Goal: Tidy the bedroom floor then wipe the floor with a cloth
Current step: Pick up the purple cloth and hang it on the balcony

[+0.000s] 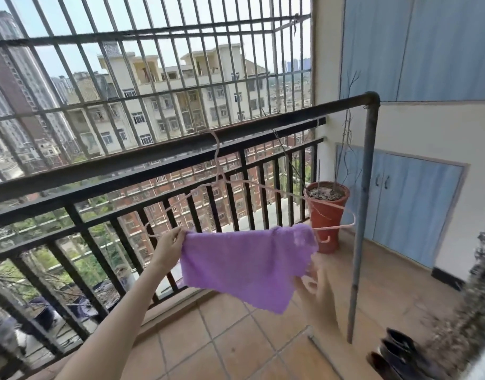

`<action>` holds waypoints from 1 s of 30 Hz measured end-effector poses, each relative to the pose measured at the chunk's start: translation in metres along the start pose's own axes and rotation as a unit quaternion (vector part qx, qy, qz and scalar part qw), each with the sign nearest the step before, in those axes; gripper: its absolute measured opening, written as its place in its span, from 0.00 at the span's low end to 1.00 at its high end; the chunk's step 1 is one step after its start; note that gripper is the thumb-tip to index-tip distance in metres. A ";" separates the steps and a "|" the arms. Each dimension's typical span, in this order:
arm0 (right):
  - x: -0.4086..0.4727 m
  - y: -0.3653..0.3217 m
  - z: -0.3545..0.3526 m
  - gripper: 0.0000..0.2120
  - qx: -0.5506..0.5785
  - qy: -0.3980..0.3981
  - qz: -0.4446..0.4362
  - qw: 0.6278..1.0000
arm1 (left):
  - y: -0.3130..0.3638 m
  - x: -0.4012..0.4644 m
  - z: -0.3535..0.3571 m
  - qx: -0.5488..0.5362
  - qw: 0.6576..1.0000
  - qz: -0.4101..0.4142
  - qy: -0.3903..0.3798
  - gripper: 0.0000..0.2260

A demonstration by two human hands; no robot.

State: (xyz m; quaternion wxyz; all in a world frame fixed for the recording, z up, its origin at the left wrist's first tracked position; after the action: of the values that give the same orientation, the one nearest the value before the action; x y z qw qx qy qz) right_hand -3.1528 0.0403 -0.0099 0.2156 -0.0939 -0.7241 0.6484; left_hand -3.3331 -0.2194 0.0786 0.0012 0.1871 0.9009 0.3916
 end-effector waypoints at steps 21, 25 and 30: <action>0.062 -0.137 0.023 0.09 -0.226 -0.152 -0.109 0.956 | -0.006 -0.004 0.013 -0.063 0.997 0.040 0.010 0.15; 0.080 -0.129 -0.002 0.13 -0.286 -0.094 -0.088 0.949 | -0.016 0.002 0.009 -0.059 0.998 0.025 -0.003 0.12; 0.094 -0.115 -0.027 0.05 -0.360 -0.040 -0.092 0.927 | -0.018 0.003 0.007 -0.071 0.997 0.025 -0.008 0.12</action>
State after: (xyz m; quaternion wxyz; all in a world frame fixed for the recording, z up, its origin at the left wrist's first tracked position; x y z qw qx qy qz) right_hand -3.2076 0.0876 0.1221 0.1966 -0.0722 -0.9224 0.3244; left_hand -3.3411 -0.2251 0.0614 0.0119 0.2116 0.8658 0.4534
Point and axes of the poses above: each hand's wrist, its own x-axis towards the middle knuckle, its own z-axis out of the palm, y = z × x, the point moved 4 cm from there along x, towards the middle knuckle, and after that the axes turned 12 degrees about -y, right-handed, at the moved point
